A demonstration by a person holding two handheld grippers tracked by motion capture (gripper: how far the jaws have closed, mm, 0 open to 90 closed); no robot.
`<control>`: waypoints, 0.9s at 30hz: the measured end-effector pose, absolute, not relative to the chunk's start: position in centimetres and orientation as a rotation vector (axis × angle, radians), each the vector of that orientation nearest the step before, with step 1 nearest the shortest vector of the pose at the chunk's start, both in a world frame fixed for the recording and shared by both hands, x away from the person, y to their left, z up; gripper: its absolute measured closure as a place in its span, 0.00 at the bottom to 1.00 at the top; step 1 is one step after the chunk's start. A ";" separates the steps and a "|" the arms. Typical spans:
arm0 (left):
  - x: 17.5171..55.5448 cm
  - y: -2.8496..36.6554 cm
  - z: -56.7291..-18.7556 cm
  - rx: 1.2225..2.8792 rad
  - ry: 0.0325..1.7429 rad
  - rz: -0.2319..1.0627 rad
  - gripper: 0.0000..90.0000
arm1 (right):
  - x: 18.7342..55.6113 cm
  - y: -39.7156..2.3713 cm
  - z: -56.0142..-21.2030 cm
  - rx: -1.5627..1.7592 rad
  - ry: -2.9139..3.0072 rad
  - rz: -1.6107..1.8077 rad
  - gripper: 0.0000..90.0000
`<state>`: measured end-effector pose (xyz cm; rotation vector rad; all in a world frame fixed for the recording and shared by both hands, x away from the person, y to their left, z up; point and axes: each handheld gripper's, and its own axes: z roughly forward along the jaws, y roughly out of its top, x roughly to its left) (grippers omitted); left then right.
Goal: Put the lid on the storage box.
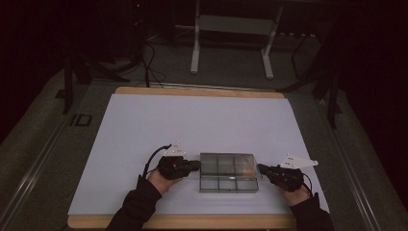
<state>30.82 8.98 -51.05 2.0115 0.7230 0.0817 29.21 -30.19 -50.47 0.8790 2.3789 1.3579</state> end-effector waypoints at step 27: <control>31.1 9.9 -52.4 2.024 0.802 0.073 0.83 | 29.6 -30.7 -51.4 0.932 2.387 1.322 0.93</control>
